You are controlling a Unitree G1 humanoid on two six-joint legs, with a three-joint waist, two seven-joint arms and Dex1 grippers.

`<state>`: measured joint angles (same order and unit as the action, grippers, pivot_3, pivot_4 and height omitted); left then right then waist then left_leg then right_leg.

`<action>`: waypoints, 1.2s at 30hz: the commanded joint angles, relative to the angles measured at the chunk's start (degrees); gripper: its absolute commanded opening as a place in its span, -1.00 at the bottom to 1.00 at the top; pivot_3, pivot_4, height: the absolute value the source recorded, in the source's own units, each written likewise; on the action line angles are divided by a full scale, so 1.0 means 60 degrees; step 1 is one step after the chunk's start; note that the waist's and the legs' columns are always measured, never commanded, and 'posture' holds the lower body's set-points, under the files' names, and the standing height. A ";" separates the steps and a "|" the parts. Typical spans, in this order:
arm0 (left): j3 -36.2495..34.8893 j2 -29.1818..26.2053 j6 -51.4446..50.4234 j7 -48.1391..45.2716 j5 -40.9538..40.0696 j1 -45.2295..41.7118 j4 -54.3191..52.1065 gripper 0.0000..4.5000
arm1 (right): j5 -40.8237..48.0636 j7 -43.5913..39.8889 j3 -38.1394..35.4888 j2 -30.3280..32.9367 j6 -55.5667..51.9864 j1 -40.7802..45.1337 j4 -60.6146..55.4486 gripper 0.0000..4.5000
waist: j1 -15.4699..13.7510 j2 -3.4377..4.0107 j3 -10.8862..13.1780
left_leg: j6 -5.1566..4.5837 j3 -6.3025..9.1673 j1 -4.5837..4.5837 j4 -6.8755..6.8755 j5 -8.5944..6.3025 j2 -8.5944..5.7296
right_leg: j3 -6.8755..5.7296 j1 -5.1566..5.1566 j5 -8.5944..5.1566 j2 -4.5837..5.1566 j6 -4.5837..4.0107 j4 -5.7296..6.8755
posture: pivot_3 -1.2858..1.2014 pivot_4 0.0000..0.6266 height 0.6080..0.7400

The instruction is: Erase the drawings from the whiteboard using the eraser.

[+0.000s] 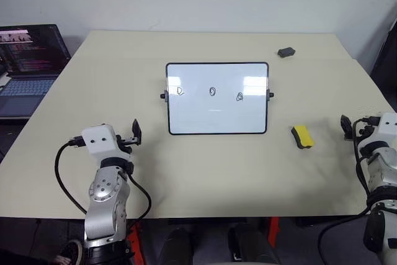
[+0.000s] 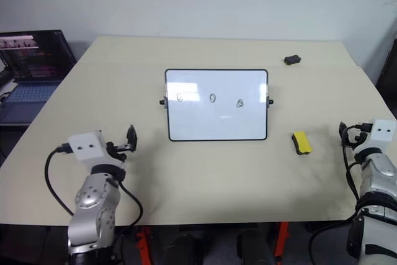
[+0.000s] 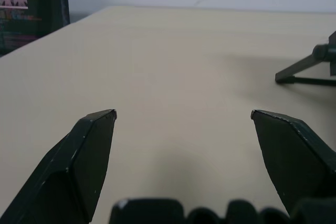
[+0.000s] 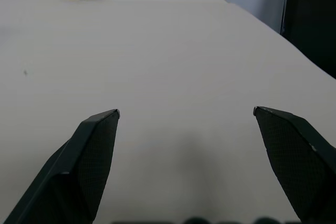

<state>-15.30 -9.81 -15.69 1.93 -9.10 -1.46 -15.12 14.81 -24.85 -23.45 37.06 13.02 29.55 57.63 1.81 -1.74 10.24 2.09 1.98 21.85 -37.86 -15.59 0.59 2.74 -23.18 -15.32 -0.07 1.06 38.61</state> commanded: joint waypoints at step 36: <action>0.0968 -0.6454 -0.4121 -0.9142 -0.5592 -0.2929 -0.0626 1.00 | 0.3523 0.1077 -0.0422 -0.1564 -0.6445 -0.5469 -1.3109 0.98 | 0.0021 0.0057 0.0039 | 0.0001 0.0079 0.0003 0.0008 -0.0001 0.0022 | -0.0027 -0.0014 -0.0041 -0.0040 0.0023 0.0014 | 0.03 -0.52 1.00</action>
<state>-9.95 -48.05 -41.04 -51.96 -42.85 -17.95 -17.83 35.25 -18.14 -24.59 27.13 -25.45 -3.02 -18.74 1.94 -1.39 10.47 2.10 2.45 21.89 -37.81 -15.60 0.72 2.56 -23.27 -15.57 -0.38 1.20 38.69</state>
